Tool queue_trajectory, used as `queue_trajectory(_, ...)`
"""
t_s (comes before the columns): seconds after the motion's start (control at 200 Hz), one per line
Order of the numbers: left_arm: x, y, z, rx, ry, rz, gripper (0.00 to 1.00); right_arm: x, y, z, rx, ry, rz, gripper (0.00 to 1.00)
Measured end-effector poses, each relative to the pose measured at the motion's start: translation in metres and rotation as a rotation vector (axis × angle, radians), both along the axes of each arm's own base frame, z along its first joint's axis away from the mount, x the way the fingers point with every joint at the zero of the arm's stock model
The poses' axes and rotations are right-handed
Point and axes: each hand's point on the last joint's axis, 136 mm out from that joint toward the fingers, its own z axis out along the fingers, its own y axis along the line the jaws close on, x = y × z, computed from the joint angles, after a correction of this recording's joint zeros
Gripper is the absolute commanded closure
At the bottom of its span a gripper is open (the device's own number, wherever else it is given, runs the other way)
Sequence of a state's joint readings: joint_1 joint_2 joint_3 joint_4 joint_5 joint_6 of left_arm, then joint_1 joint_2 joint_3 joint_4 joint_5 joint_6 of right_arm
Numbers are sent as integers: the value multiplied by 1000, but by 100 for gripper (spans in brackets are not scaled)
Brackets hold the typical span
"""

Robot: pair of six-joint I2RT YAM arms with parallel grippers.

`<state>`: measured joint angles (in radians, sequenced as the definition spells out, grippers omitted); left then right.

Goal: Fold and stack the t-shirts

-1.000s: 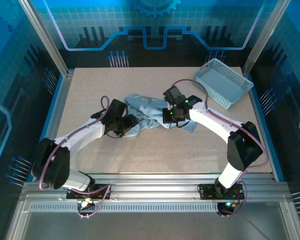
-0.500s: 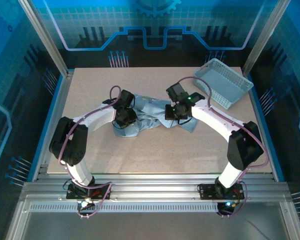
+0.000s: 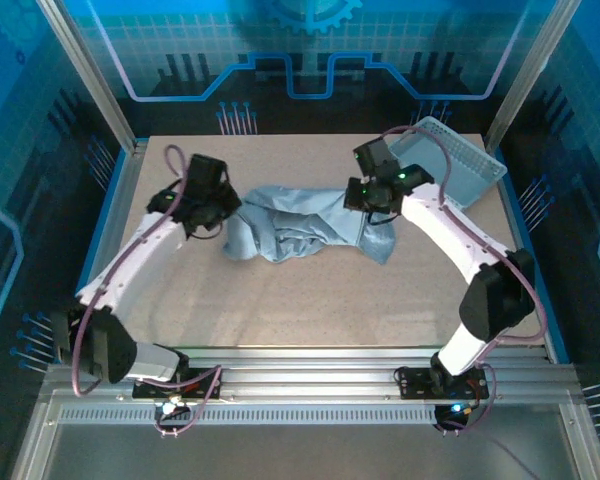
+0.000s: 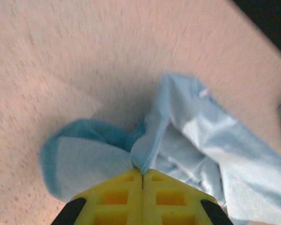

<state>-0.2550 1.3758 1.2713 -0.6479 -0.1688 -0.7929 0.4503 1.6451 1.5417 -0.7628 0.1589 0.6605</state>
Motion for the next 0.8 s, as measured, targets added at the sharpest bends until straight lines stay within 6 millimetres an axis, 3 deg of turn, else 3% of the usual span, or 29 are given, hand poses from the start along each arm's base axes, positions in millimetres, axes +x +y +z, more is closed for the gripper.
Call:
queue_trajectory(0.105, 6, 25, 37, 13, -89, 34, 100, 7, -10, 41, 27, -98, -8, 100)
queue_trajectory(0.225, 10, 42, 64, 31, -151, 40, 100, 9, -20, 86, 45, -205, 4, 100)
queue_trajectory(0.425, 16, 68, 106, 42, -241, 57, 100, 16, -38, 140, 108, -333, -3, 100)
queue_trajectory(0.605, 21, 80, 162, 32, -371, 56, 100, 27, -59, 182, 193, -425, -15, 100)
queue_trajectory(0.8, 26, 84, 216, 48, -513, 50, 100, 27, -51, 236, 292, -553, 52, 100)
